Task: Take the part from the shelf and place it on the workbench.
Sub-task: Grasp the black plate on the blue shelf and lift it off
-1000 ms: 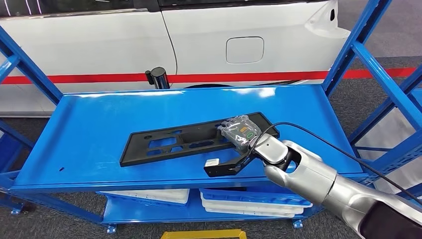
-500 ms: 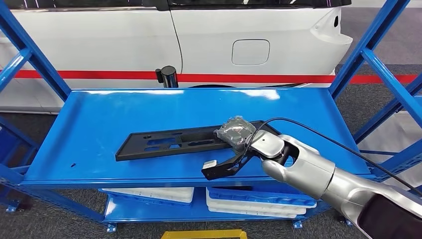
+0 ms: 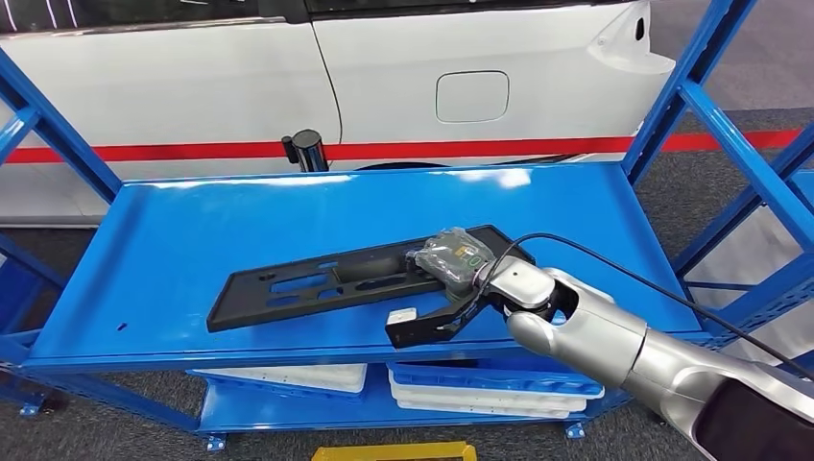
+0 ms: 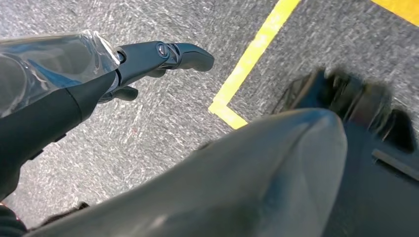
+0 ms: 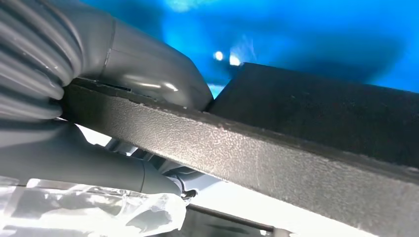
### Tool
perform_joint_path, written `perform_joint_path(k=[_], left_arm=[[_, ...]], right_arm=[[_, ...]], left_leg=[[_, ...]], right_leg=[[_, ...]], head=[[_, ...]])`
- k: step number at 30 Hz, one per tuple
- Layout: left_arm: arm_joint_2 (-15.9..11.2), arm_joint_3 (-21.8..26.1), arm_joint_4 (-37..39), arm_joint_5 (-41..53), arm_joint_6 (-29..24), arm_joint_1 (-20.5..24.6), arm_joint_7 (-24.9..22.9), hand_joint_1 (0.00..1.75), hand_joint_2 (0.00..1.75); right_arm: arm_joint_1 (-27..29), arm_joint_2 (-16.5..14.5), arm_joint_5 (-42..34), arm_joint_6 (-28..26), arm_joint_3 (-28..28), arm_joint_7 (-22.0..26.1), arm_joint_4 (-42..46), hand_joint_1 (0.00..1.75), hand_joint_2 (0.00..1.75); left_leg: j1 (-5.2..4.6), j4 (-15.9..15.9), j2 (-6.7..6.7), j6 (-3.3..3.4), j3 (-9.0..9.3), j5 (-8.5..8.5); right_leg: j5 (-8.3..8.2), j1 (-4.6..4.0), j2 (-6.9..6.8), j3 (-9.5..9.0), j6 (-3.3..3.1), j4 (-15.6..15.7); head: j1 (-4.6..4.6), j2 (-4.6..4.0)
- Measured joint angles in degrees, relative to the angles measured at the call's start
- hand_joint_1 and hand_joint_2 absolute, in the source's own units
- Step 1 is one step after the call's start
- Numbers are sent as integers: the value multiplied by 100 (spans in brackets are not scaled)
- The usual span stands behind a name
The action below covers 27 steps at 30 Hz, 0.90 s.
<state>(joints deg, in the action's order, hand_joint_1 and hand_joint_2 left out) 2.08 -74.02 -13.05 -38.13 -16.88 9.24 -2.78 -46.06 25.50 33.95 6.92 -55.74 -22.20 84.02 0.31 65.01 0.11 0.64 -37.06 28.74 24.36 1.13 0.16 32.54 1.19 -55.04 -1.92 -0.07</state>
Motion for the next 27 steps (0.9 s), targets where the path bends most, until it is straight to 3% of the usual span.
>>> perform_joint_path(k=[2, 3, 4, 7, 9, 11, 14, 16, 23, 27], left_arm=[[0, -1, 0, 7, 1, -17, 7, 0, 0], [0, -1, 0, 10, 1, -27, 7, 0, 0], [-1, -1, 0, 13, 1, -34, 7, 0, 0], [-5, 1, 0, 20, 1, -29, 8, 0, 0], [-7, 1, 0, 31, 1, -26, 10, 0, 0], [-7, 0, 0, 49, 3, -34, 15, 0, 0], [-11, 1, 0, 69, 3, -35, 23, 0, 0], [-13, 2, 0, 73, 3, -32, 25, 0, 0], [-13, 2, 0, 74, 3, -32, 25, 0, 0], [-15, 2, 0, 75, 3, -29, 26, 0, 0]], right_arm=[[72, -6, -344, -238, 79, 97, 1, 175, 175], [112, -6, -539, -368, 126, 163, 4, 175, 175], [144, -6, -722, -490, 174, 229, 13, 175, 175], [183, -6, -1045, -706, 317, 354, 55, 175, 175], [213, -5, -1182, -790, 397, 423, 77, 175, 175], [273, -3, -1418, -936, 471, 557, 124, 175, 175], [353, 5, -1836, -1181, 593, 795, 226, 175, 175], [365, 5, -1918, -1226, 621, 841, 249, 175, 175], [366, 5, -1923, -1229, 621, 844, 251, 175, 175], [372, 3, -1978, -1257, 631, 874, 270, 175, 175]], left_leg=[[16, 689, 0, -31, -330, 234], [21, 746, 0, -35, -361, 204], [26, 553, 0, -31, -271, 72], [24, -672, -4, 22, 330, -426], [1, -1003, -7, 80, 492, -502], [-8, -1024, -6, 154, 495, -527], [12, -1070, -2, 250, 513, -571], [10, -1071, -1, 260, 514, -570], [10, -1071, -1, 261, 514, -570], [10, -1071, 0, 276, 513, -572]], right_leg=[[0, -2, 3, 5, -7, -2], [1, -2, 8, 3, -7, -2], [2, -1, 16, -3, -4, -3], [16, -16, 42, -22, 32, -6], [19, -38, 53, -24, 88, 1], [16, -29, 54, -22, 156, 16], [189, -10, 36, 64, 216, -195], [266, -13, 30, 106, 218, -300], [274, -12, 29, 111, 218, -312], [357, -9, 28, 170, 220, -451]], head=[[1, 0], [1, 0], [1, 0], [0, 0], [-7, 0], [-10, 0], [-15, 0], [-18, 0], [-18, 0], [-18, 0]])
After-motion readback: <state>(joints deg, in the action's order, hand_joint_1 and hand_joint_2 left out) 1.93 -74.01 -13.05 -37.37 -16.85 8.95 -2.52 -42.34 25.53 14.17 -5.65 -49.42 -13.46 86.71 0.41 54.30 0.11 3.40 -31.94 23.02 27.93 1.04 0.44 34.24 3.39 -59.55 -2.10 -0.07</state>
